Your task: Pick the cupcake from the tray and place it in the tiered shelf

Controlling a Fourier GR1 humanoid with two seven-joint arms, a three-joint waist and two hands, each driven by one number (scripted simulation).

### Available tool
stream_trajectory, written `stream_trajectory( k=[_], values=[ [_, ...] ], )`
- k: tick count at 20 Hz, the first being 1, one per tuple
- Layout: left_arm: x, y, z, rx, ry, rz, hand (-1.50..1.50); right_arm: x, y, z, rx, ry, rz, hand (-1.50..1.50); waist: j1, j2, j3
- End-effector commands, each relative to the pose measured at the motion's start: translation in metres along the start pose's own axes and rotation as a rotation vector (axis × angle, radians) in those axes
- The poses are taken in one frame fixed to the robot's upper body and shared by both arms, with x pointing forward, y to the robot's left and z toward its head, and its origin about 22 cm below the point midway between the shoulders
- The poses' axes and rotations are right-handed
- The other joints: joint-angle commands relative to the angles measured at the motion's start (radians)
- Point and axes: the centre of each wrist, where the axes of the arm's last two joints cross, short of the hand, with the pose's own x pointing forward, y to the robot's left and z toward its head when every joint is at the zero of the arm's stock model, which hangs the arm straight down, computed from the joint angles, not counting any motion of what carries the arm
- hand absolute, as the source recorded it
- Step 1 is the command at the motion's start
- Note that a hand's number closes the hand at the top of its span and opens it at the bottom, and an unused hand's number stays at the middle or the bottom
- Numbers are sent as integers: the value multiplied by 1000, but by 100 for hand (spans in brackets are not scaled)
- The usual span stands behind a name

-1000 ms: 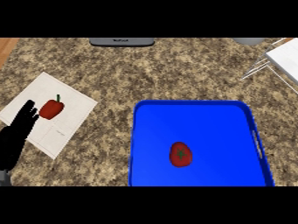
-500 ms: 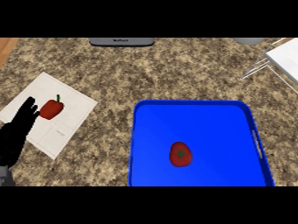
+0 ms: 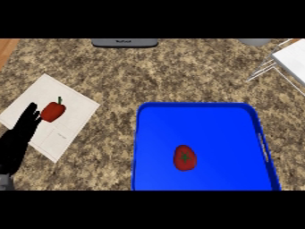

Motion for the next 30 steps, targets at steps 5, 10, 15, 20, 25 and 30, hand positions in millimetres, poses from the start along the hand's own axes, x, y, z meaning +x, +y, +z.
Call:
stream_trajectory(
  k=[5, 10, 15, 20, 25, 30],
  values=[
    [3, 8, -6, 9, 0, -8, 0, -14, 8, 6, -5, -2, -219, -150, -5, -1, 0],
    [-3, 18, -4, 24, 6, -6, 0, -12, -32, -2, 40, 28, -417, -150, -11, -3, -1],
    [-10, 8, 8, 18, 19, -11, 0, -30, -82, 10, 2, 26, -548, -150, -17, -8, -1],
    [11, 10, 5, 21, 13, 2, 0, -47, -126, 28, -52, -7, -647, -150, -14, -8, 0],
    [-9, 13, 14, 38, 16, -2, 0, -99, -183, 53, -131, 64, -634, -150, -39, -14, -1],
    [-7, 21, 13, 63, 42, 3, 0, -134, -220, 75, -129, 121, -571, -150, -76, -26, -1]
  ],
)
